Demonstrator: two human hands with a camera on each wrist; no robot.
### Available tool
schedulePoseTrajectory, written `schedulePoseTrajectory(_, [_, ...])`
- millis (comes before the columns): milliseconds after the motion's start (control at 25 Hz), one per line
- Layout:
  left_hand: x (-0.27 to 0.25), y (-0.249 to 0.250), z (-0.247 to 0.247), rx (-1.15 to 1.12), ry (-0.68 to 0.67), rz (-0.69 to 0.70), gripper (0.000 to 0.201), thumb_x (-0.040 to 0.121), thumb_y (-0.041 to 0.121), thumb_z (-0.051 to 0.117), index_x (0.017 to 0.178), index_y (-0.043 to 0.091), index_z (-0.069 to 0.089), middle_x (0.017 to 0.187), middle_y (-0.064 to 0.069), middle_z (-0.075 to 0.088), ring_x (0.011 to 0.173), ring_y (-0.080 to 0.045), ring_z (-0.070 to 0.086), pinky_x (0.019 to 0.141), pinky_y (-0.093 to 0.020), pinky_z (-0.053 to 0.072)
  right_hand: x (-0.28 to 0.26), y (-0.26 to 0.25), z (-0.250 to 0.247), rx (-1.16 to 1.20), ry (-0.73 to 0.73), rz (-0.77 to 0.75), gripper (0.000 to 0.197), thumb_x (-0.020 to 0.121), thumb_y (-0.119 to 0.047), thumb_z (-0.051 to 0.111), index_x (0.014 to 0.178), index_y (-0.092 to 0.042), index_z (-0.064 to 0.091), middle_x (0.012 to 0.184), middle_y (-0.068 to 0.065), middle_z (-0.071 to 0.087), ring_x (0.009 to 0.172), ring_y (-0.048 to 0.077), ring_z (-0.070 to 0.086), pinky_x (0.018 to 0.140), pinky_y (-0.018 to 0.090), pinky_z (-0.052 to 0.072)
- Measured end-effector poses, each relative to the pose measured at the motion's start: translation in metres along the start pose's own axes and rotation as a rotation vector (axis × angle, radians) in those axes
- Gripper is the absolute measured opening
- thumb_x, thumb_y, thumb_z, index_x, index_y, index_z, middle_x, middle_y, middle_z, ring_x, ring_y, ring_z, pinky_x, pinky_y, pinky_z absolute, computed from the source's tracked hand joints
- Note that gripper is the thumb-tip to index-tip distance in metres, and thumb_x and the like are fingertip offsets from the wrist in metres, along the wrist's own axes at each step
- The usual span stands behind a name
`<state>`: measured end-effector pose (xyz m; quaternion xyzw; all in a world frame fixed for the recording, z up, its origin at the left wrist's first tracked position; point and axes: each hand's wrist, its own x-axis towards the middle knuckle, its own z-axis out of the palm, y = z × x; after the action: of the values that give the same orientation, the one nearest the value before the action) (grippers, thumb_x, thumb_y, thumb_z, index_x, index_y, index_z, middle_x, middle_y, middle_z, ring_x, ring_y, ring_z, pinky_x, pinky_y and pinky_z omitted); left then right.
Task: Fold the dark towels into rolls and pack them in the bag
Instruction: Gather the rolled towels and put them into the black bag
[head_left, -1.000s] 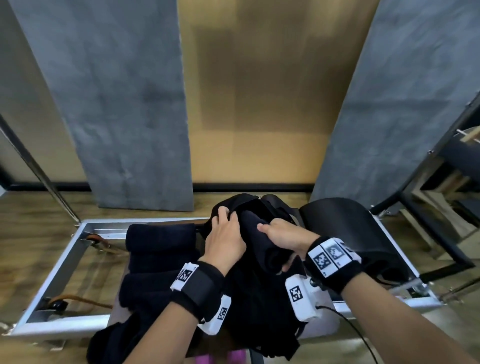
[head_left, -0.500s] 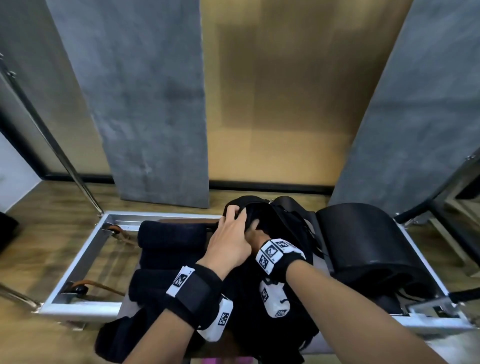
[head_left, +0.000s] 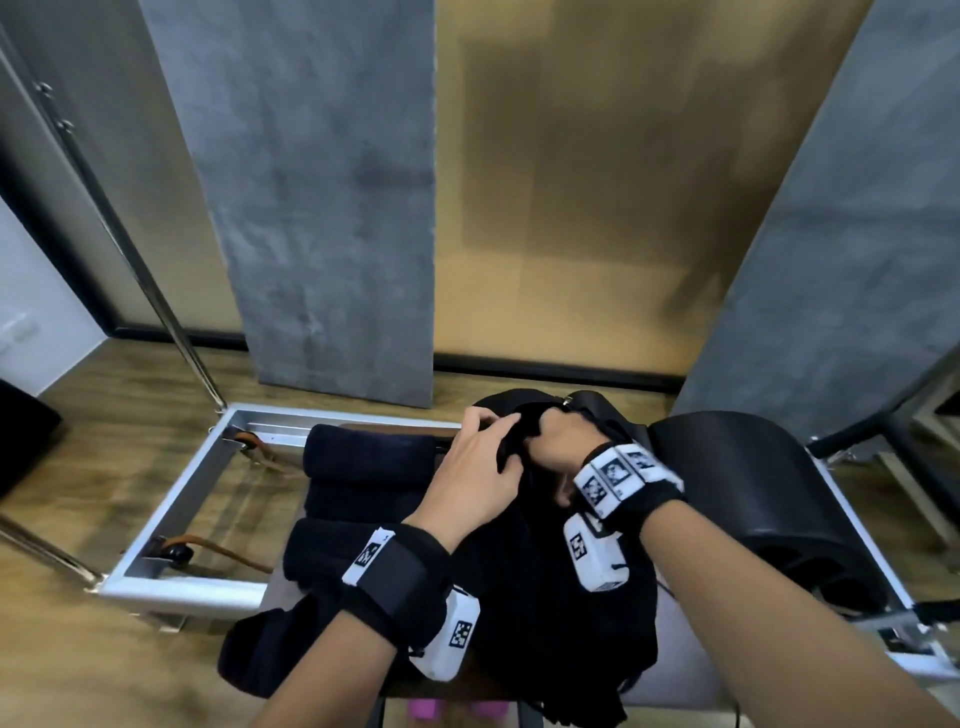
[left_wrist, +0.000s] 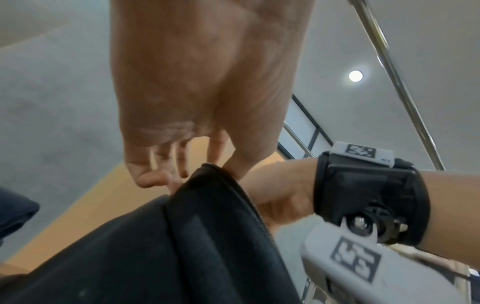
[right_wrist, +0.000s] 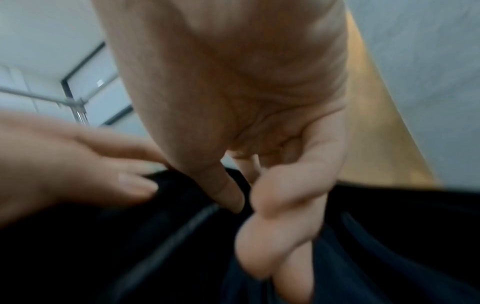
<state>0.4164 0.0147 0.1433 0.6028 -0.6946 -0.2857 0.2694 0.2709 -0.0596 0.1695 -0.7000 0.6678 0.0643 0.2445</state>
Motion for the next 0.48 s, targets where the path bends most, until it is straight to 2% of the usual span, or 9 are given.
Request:
schedulePoseTrajectory(80, [-0.006, -0.007, 0.003, -0.157, 0.111, 0.07, 0.045, 0.106, 0.034, 0.058, 0.15, 0.03, 0.052, 0.135, 0.016, 0.037, 0.104, -0.003, 0.054, 0.096, -0.022, 0.047, -0.011, -0.007, -0.028, 0.119, 0.137, -0.011, 0.029, 0.094, -0.033, 0.051, 0.095, -0.006, 0.061, 0.094, 0.019, 0.077, 0.089, 0.036, 0.076, 0.085, 0.047, 0.063])
schedulePoseTrajectory(160, [-0.013, -0.022, 0.003, -0.321, 0.269, 0.069, 0.033, 0.106, 0.035, 0.06, 0.138, 0.029, 0.061, 0.129, 0.015, 0.046, 0.102, -0.002, 0.059, 0.094, -0.014, 0.047, -0.018, -0.032, -0.044, 0.234, 0.303, -0.09, 0.033, 0.091, -0.033, 0.049, 0.079, -0.006, 0.064, 0.059, 0.009, 0.073, 0.055, 0.027, 0.074, 0.064, 0.041, 0.065])
schedulePoseTrajectory(200, [-0.017, -0.033, 0.002, -0.388, 0.345, 0.037, 0.028, 0.105, 0.032, 0.061, 0.132, 0.026, 0.065, 0.125, 0.012, 0.052, 0.1, -0.003, 0.061, 0.092, -0.013, 0.048, -0.02, -0.05, -0.045, 0.299, 0.361, -0.162, 0.034, 0.09, -0.032, 0.05, 0.074, -0.005, 0.064, 0.05, 0.006, 0.068, 0.044, 0.023, 0.07, 0.054, 0.036, 0.062])
schedulePoseTrajectory(280, [-0.027, -0.06, 0.0, -0.508, 0.443, -0.067, 0.021, 0.106, 0.026, 0.062, 0.123, 0.018, 0.07, 0.117, 0.004, 0.065, 0.096, -0.006, 0.066, 0.089, -0.018, 0.052, -0.021, -0.089, -0.033, 0.407, 0.349, -0.296, 0.029, 0.087, -0.026, 0.052, 0.072, -0.005, 0.066, 0.048, 0.006, 0.067, 0.038, 0.022, 0.067, 0.045, 0.031, 0.058])
schedulePoseTrajectory(320, [-0.032, -0.075, -0.001, -0.565, 0.46, -0.133, 0.019, 0.106, 0.024, 0.061, 0.119, 0.016, 0.072, 0.113, 0.001, 0.07, 0.096, -0.009, 0.068, 0.088, -0.022, 0.054, -0.019, -0.106, -0.021, 0.418, 0.289, -0.335, 0.024, 0.087, -0.023, 0.054, 0.074, -0.008, 0.067, 0.053, 0.007, 0.069, 0.042, 0.024, 0.069, 0.048, 0.031, 0.059])
schedulePoseTrajectory(360, [-0.038, -0.09, -0.002, -0.607, 0.47, -0.201, 0.017, 0.107, 0.023, 0.06, 0.116, 0.016, 0.072, 0.108, 0.001, 0.073, 0.097, -0.013, 0.07, 0.086, -0.022, 0.055, -0.012, -0.121, -0.007, 0.393, 0.226, -0.355, 0.019, 0.087, -0.022, 0.056, 0.078, -0.011, 0.07, 0.062, 0.008, 0.073, 0.051, 0.026, 0.073, 0.057, 0.033, 0.061])
schedulePoseTrajectory(400, [-0.045, -0.105, -0.005, -0.632, 0.481, -0.265, 0.016, 0.107, 0.024, 0.059, 0.113, 0.017, 0.072, 0.104, 0.001, 0.074, 0.096, -0.015, 0.07, 0.083, -0.022, 0.054, -0.004, -0.133, 0.01, 0.328, 0.166, -0.356, 0.015, 0.088, -0.021, 0.059, 0.088, -0.015, 0.073, 0.079, 0.012, 0.077, 0.068, 0.029, 0.077, 0.071, 0.035, 0.063])
schedulePoseTrajectory(440, [-0.05, -0.117, -0.005, -0.652, 0.488, -0.332, 0.016, 0.108, 0.025, 0.058, 0.112, 0.019, 0.072, 0.1, 0.002, 0.074, 0.094, -0.015, 0.071, 0.08, -0.022, 0.053, 0.006, -0.14, 0.025, 0.237, 0.118, -0.337, 0.02, 0.089, -0.021, 0.062, 0.104, -0.017, 0.074, 0.101, 0.015, 0.077, 0.092, 0.031, 0.077, 0.087, 0.037, 0.061])
schedulePoseTrajectory(480, [-0.055, -0.129, -0.007, -0.679, 0.493, -0.403, 0.016, 0.109, 0.026, 0.056, 0.111, 0.02, 0.071, 0.099, 0.002, 0.074, 0.093, -0.014, 0.071, 0.078, -0.023, 0.053, 0.016, -0.147, 0.041, 0.14, 0.07, -0.326, 0.034, 0.089, -0.02, 0.065, 0.123, -0.015, 0.069, 0.122, 0.016, 0.071, 0.113, 0.034, 0.07, 0.099, 0.038, 0.056])
